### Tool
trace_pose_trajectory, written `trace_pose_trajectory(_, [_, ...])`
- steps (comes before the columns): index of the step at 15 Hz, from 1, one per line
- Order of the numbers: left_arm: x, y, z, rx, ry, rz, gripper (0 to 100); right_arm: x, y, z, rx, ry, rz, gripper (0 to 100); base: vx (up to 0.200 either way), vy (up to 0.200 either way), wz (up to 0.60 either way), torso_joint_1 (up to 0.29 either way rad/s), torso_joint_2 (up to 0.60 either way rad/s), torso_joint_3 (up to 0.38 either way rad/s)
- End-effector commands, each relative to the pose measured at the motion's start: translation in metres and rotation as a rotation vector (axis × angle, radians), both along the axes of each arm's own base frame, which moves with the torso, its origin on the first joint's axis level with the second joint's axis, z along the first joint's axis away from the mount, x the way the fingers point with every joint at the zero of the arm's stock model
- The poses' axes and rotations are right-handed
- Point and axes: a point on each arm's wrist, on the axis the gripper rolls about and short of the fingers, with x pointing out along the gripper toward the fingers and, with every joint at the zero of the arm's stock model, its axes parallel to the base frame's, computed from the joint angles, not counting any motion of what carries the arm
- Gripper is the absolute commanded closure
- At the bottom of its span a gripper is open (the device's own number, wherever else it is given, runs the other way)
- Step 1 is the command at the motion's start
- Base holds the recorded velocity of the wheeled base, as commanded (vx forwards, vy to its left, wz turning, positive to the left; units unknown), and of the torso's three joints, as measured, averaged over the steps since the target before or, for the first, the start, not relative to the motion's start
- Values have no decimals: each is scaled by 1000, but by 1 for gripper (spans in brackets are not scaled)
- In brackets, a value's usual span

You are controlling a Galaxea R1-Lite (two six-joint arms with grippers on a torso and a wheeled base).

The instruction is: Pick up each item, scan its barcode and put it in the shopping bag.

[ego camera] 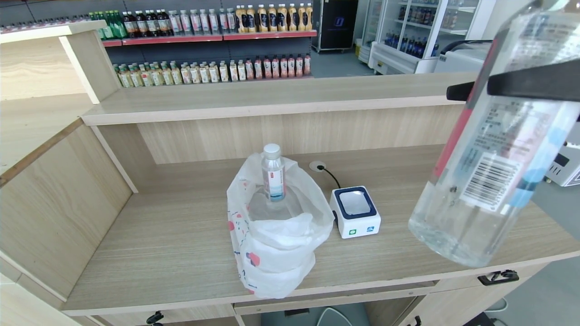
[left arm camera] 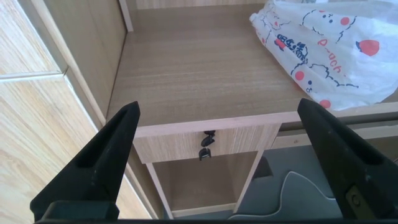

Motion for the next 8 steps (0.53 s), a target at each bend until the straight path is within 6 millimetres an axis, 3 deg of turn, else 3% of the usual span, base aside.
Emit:
trace_pose_trajectory(1, [0,0,0,0,1,0,0,-13,-3,2,8,-15,17,100,0,0,0,0,0,0])
trace_pose_trajectory(8, [0,0,0,0,1,0,0,-35,-6,2,-12,26,72,100,0,0,0,0,0,0])
